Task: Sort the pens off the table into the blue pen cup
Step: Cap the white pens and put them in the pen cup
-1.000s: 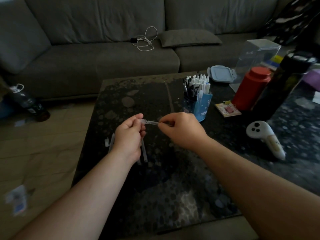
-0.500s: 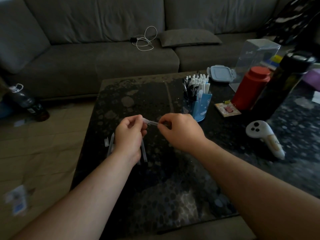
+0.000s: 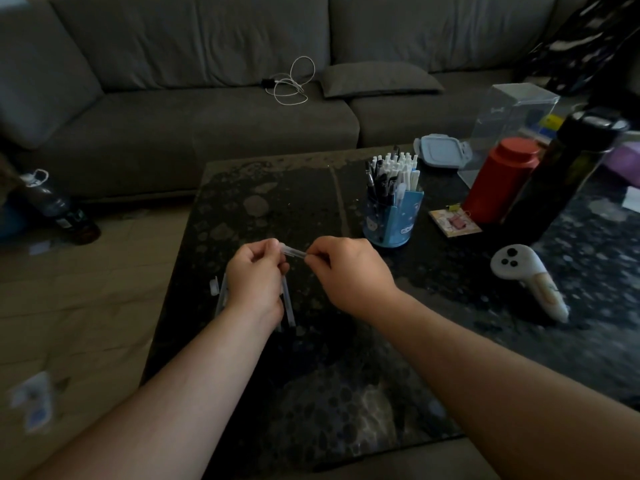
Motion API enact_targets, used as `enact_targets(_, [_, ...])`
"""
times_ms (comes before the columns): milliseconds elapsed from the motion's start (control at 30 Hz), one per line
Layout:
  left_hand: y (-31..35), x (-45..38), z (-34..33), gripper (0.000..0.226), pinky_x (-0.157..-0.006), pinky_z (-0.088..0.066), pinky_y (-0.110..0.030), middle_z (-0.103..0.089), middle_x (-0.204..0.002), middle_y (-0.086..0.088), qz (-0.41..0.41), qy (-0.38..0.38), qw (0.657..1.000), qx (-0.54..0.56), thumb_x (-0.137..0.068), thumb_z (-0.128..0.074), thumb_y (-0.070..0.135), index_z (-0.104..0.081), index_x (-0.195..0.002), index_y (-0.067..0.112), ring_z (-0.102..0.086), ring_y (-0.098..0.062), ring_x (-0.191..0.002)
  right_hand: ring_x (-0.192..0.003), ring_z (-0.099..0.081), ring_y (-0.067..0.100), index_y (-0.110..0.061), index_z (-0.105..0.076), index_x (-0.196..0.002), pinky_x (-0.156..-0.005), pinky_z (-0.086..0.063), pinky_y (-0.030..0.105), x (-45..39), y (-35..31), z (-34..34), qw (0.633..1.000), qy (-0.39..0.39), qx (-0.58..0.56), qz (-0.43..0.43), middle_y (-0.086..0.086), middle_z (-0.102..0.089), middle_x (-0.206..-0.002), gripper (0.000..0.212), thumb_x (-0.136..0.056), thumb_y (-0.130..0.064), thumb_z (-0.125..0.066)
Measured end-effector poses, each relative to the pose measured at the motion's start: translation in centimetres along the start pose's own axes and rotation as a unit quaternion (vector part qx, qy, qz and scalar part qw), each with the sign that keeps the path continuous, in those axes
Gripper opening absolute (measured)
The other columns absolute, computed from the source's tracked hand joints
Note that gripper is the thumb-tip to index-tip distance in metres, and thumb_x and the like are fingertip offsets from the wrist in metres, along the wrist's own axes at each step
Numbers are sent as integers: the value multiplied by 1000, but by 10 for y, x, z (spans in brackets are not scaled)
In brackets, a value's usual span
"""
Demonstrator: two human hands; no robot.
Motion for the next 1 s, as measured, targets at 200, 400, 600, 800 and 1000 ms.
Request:
enact_targets(200, [3, 1, -3, 8, -88, -62, -33, -77, -102, 2, -34, 11, 999, -2, -105, -64, 18, -72, -108, 21, -75, -14, -94, -78, -65, 3, -41, -67, -102, -64, -49, 19, 0, -2, 0, 995, -13, -93, -40, -13, -67, -88, 9, -106, -34, -62])
enact_targets(400, [5, 4, -3, 7, -80, -60, -26, -78, -101, 1, -40, -5, 999, 12, -104, -67, 18, -72, -107, 20, -75, -12, -92, -76, -64, 2, -39, -70, -107, -63, -50, 23, -1, 3, 4, 997, -4, -70, -34, -13, -67, -86, 9, -105, -39, -61])
enact_targets(600, [-3, 5, -4, 6, -80, -61, -26, -80, -102, 0, -18, -33, 999, 19, -101, -72, 17, -76, -105, 20, -78, -13, -95, -78, -65, 3, -35, -73, -118, -70, -57, 29, -1, 10, 9, 999, -32, -14, -20, -13, -68, -88, 19, -106, -42, -59])
enact_targets(800, [3, 18, -11, 40, -84, -62, -25, -78, -115, 4, -25, -162, 986, 5, -104, -59, -3, -72, -122, 31, -77, -9, -101, -75, -60, 0, -30, -73, -116, -71, -52, 31, -3, 11, 20, 999, -9, 36, 29, -14, -67, -85, 17, -105, -36, -62])
enact_targets(1000, [4, 33, -14, 47, -95, -57, -25, -73, -114, 20, -174, -238, 937, -188, -103, -65, 7, -68, -127, 47, -68, 5, -101, -78, -62, -3, -30, -63, -117, -69, -54, 21, -11, 18, 97, 969, 229, -93, -5, -15, -62, -92, 10, -107, -29, -60])
Point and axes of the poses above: each hand's wrist, its own x-axis away from the middle knuckle, its own z-axis out of the back of the hand, y = z × x, the point moved 2 cm from there along -x, towards the middle knuckle
